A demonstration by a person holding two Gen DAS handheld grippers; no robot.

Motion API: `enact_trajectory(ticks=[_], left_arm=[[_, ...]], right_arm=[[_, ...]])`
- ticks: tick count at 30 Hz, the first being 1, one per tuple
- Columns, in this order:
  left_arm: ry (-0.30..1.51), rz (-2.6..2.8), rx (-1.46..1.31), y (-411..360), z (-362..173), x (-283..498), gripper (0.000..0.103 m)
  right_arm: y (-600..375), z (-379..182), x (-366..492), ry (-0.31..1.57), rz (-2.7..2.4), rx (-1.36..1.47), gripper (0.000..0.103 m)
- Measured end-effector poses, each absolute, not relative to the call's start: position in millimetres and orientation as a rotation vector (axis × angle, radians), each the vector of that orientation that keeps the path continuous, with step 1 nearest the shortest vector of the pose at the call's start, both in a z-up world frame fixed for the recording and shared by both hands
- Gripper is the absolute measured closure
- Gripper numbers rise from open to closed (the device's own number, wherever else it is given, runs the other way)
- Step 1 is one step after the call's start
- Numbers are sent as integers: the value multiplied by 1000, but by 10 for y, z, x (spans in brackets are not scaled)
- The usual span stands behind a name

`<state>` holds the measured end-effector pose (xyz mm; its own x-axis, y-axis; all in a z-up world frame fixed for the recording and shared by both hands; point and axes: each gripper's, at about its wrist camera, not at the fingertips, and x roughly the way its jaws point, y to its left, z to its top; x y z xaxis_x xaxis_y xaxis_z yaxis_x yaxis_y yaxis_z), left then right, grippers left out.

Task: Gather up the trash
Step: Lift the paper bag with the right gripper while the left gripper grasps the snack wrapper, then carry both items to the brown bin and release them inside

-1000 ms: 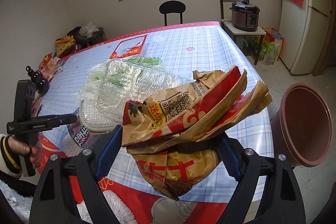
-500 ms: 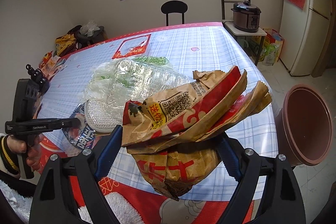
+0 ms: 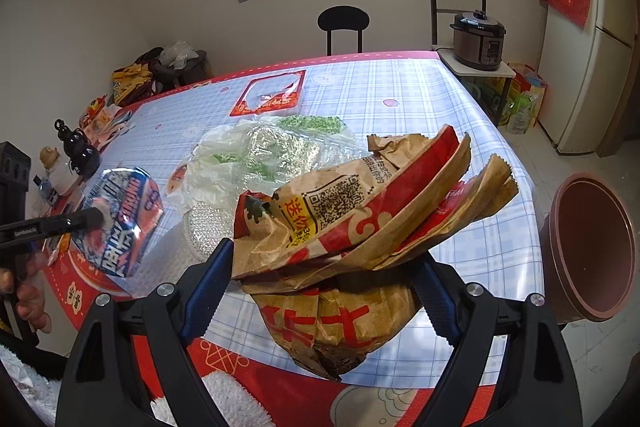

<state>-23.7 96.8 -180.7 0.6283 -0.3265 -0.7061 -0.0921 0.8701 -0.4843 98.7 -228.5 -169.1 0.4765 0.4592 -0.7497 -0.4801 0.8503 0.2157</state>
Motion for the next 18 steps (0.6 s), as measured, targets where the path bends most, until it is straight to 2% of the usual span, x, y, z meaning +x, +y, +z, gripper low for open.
enact_trajectory(ticks=[8, 18], left_arm=[[748, -123, -465, 1163, -1448, -259, 96], [709, -153, -448, 1062, -1276, -52, 96]], right_arm=[[-2208, -1463, 962, 872, 543, -26, 19], [-2523, -1259, 1062, 837, 457, 2, 19]])
